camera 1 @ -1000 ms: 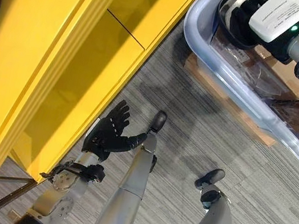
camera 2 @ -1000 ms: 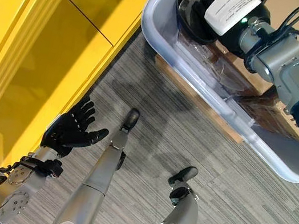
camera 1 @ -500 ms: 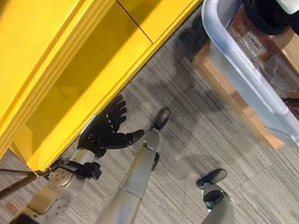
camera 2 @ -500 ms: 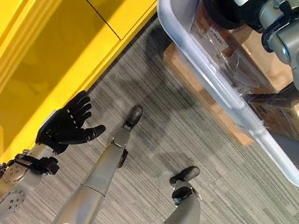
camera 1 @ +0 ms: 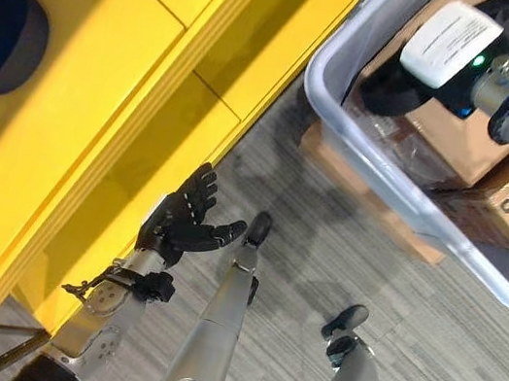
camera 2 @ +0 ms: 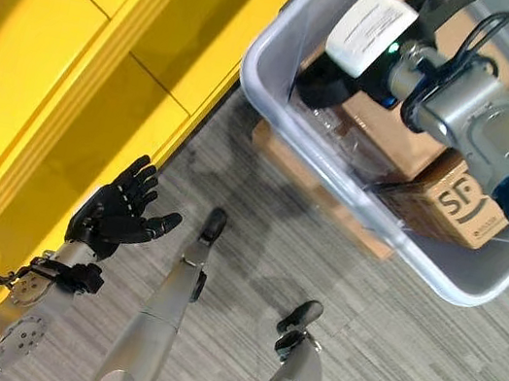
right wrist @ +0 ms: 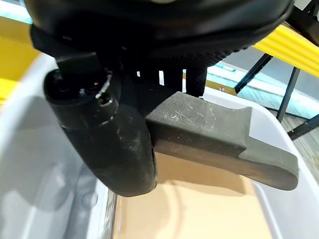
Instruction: Move parts from the plastic box to the shelf.
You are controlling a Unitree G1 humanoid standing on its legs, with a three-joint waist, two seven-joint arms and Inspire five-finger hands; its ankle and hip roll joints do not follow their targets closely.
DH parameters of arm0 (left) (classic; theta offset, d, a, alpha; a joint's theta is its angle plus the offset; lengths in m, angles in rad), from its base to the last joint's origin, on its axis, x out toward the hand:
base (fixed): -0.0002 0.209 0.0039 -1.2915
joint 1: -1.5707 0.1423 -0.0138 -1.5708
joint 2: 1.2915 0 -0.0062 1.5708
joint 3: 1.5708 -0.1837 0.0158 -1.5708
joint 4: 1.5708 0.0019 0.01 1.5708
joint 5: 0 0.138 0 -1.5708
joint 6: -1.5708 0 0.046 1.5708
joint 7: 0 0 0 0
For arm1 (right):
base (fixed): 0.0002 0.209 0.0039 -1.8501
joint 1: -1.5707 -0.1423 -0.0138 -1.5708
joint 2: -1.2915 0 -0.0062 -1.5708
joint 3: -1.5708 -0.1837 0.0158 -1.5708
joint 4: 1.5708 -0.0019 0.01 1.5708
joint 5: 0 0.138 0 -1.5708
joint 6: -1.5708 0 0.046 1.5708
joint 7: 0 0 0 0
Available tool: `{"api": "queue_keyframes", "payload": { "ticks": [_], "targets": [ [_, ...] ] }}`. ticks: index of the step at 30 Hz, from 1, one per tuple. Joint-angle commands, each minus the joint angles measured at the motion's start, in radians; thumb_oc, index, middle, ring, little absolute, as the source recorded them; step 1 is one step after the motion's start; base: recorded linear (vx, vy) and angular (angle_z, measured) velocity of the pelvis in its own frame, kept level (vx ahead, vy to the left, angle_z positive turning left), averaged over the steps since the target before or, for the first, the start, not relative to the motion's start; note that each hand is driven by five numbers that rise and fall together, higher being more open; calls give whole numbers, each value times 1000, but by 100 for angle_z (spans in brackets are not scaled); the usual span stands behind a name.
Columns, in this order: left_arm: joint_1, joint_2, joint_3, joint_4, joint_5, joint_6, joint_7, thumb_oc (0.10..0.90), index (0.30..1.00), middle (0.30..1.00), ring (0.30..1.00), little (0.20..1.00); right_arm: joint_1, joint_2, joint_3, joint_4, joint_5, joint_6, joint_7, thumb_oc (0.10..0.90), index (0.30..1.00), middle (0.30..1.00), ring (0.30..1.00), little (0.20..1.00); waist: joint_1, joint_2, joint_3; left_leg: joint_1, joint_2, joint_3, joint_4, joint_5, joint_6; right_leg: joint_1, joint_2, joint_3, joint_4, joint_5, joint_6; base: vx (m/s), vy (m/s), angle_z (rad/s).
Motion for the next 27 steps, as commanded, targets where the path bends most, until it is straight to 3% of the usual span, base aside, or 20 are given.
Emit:
{"api": "queue_keyframes", "payload": {
  "ticks": [1,4,8,9,14,16,23,27],
  "targets": [
    [-15,2,-18,-25,-14,-42,-57,900,1000,1000,1000,1000,-47,-67,-42,-33,75,33,-31,400,300,300,300,300,11,-2,-62,-22,63,17,108,-129,-45,259,43,-24,-97,-71,-13,-18,-37,-15],
    [-17,-14,-21,-20,-13,-38,-65,900,1000,1000,1000,1000,-16,-94,-55,-66,125,28,-29,400,300,300,300,300,-1,-2,-80,25,80,18,71,-114,-51,308,56,-35,-148,-56,-8,-15,-34,-14],
    [-14,6,9,-19,46,-32,-79,900,1000,1000,1000,1000,115,-166,-171,-175,216,2,-29,400,300,300,300,300,-20,-34,-134,119,119,23,-2,-84,-64,399,96,-42,-256,-18,7,-21,-22,-13],
    [-13,21,15,-22,66,-31,-82,900,1000,1000,1000,1000,164,-187,-221,-203,229,-1,-29,400,300,300,300,300,-19,-46,-143,133,124,30,-24,-52,-59,414,102,-51,-286,14,6,-58,-4,-18],
    [-9,42,55,-26,154,-36,-80,900,1000,1000,1000,1000,330,-240,-374,-300,292,-28,-20,400,300,300,300,300,-42,-71,-197,219,159,40,-90,-27,-71,480,127,-47,-353,47,15,1,-29,-15],
    [-8,66,89,-39,223,-49,-81,900,1000,1000,1000,1000,452,-256,-495,-355,333,-50,-23,400,300,300,300,300,-60,-83,-235,268,185,50,-125,-8,-84,516,144,-39,-389,69,22,-3,-57,-25],
    [-9,119,155,-93,361,-82,-54,900,1000,1000,1000,1000,670,-238,-716,-439,365,-85,-28,400,300,300,300,300,-82,-101,-312,373,242,91,-190,15,-104,569,171,-10,-447,84,31,4,-27,-24],
    [-20,167,199,-140,541,-117,8,900,1000,1000,1000,1000,764,-208,-815,-469,363,-102,-55,400,300,300,300,300,-116,-100,-370,467,283,139,-249,21,-122,606,187,22,-479,85,36,43,-14,-32]
  ]
}}
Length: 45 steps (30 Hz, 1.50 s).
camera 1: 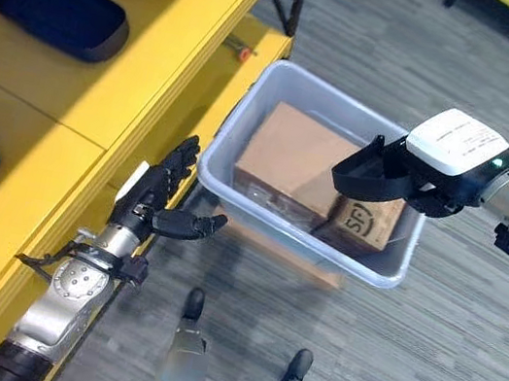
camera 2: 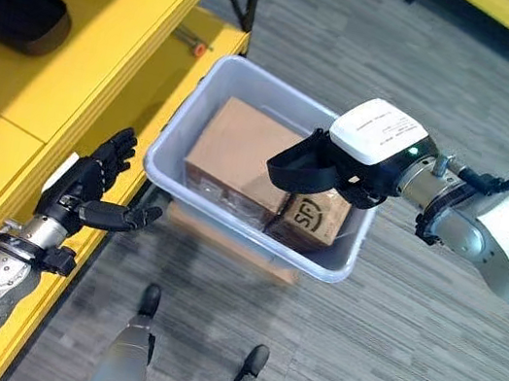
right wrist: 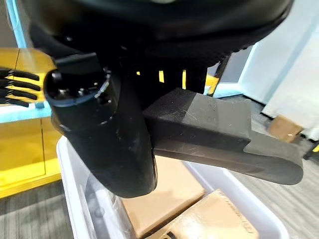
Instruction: Move parts from the plastic box to the shelf.
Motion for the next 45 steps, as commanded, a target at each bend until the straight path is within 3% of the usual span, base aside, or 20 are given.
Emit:
{"api": "queue_keyframes", "payload": {
  "ticks": [1,13,26,45],
  "targets": [
    [4,71,0,-100,166,-165,67,900,1000,1000,1000,1000,-4,72,-138,-6,52,6,-102,400,300,300,300,300,1,-32,-214,33,113,14,-67,33,-59,138,-26,-9,21,-133,64,33,-8,-27],
    [5,109,20,-183,473,-182,225,900,1000,1000,1000,1000,34,132,-181,-28,44,-25,-169,400,300,300,300,300,-54,-25,-283,178,166,101,-114,24,-74,173,-4,75,6,-142,59,27,-2,-25],
    [-57,115,-49,-181,699,-163,299,900,1000,1000,1000,1000,29,171,-176,-42,28,-36,-220,400,300,300,300,300,-88,-20,-306,233,181,122,-113,6,-75,209,5,97,10,-159,53,11,0,-6],
    [-195,68,-179,-163,842,-138,375,900,1000,1000,1000,1000,-94,264,-99,-25,17,-25,-259,400,300,300,300,300,-114,-20,-308,243,190,134,-86,-12,-73,212,7,121,28,-175,45,1,0,-3]
  ]
}}
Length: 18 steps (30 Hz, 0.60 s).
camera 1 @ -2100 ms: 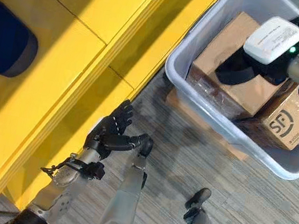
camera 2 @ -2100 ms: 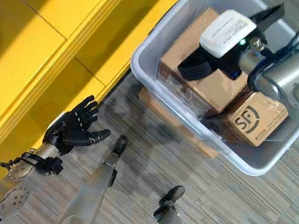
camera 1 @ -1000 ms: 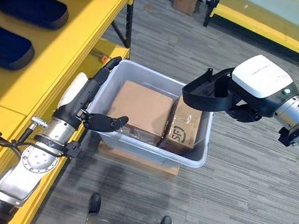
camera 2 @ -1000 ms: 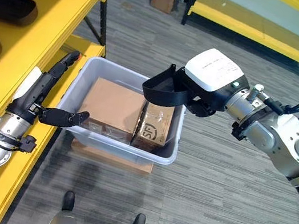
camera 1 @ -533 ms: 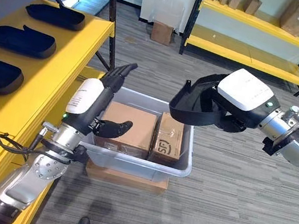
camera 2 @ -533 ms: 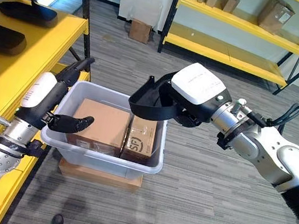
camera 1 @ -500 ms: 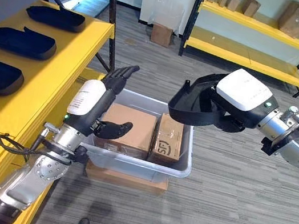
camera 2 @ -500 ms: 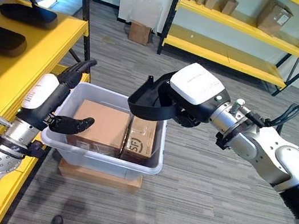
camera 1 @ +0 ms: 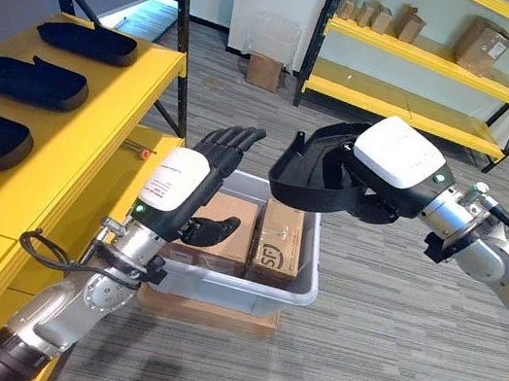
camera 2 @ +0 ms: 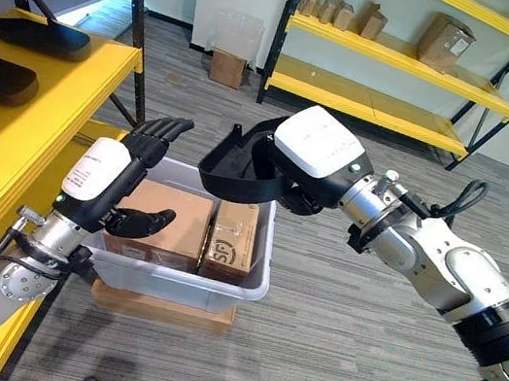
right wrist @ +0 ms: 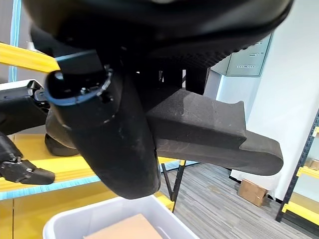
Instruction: Move parts from the plastic box to the shelf.
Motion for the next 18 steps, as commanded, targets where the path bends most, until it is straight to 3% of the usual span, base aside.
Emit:
{"api": "queue_keyframes", "payload": {
  "ticks": [1,18],
  "targets": [
    [-115,-19,-3,-35,12,-51,85,900,1000,1000,1000,1000,-207,8,-14,12,26,39,-130,400,300,300,300,300,-6,0,-92,-37,88,-25,46,-23,-24,106,-82,-29,45,-166,79,0,0,0],
    [-225,-103,-92,-5,45,-24,97,900,1000,1000,1000,1000,-262,101,1,48,23,63,-144,400,300,300,300,300,-24,-2,-82,-37,83,-13,57,-34,-14,86,-86,-2,55,-165,73,-4,2,-4]
  ]
}}
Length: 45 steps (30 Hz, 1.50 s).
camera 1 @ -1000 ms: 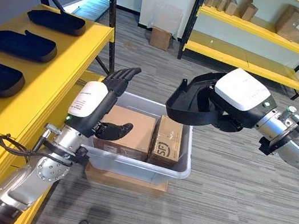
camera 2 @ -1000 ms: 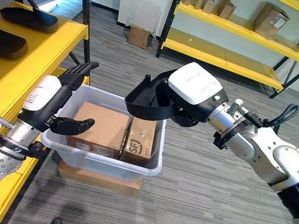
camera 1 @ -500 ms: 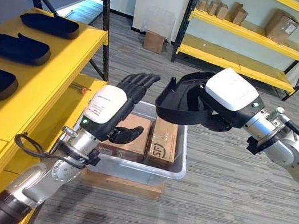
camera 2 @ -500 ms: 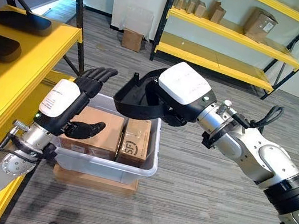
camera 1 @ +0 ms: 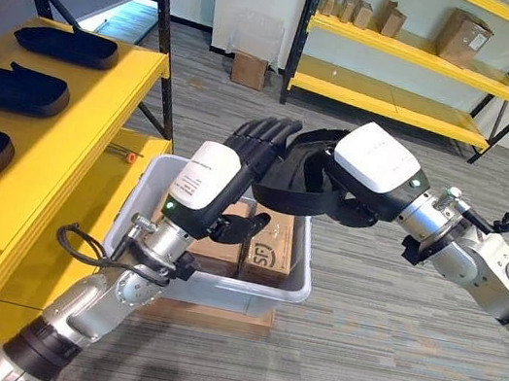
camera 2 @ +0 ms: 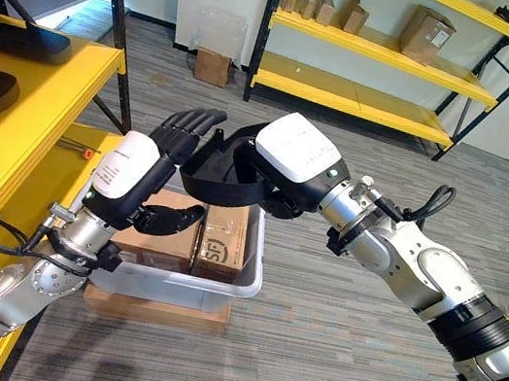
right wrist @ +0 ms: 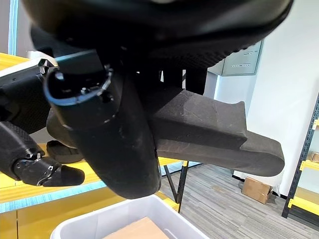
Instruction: Move parts from the plastic box to the shelf.
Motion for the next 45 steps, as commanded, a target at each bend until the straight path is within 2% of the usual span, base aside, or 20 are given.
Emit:
{"api": "queue_keyframes", "payload": {
  "ticks": [1,17,35,36,37,38,45],
  "targets": [
    [-139,-19,-10,-5,9,-32,80,900,1000,1000,1000,1000,-257,32,-34,43,33,39,-128,400,300,300,300,300,-2,-5,-81,-55,83,-40,58,-33,-14,88,-89,-30,56,-166,75,0,0,0],
    [-192,-61,-72,32,10,-22,73,900,1000,1000,1000,1000,-298,80,-32,68,27,49,-150,400,300,300,300,300,-11,-2,-58,-75,86,-48,99,-49,-12,77,-91,-22,79,-172,68,0,0,0],
    [-225,-97,-118,113,36,4,71,900,1000,1000,1000,1000,-318,140,-31,93,23,67,-150,400,300,300,300,300,-23,-3,-67,-68,85,-31,92,-49,-9,66,-91,-2,74,-167,64,-1,1,-3],
    [-225,-98,-118,119,37,4,72,802,863,863,863,863,-321,141,-30,94,22,67,-151,400,300,300,300,300,-23,-3,-68,-68,85,-31,92,-49,-9,65,-91,-1,75,-167,64,0,0,0],
    [-226,-100,-121,127,40,6,72,618,605,605,605,605,-324,143,-29,97,21,68,-152,400,300,300,300,300,-24,-4,-68,-68,85,-30,94,-50,-9,64,-91,-1,75,-167,64,0,0,0],
    [-232,-100,-129,143,46,11,71,400,300,300,300,300,-329,147,-28,102,23,69,-154,400,300,300,300,300,-26,-3,-68,-68,85,-30,95,-50,-9,63,-91,0,76,-167,63,0,0,0],
    [-263,-100,-157,183,61,20,61,400,300,300,300,300,-351,157,-23,107,22,72,-154,400,300,300,300,300,-28,-3,-63,-76,84,-32,107,-54,-9,58,-91,2,83,-169,62,0,0,0]
  ]
}}
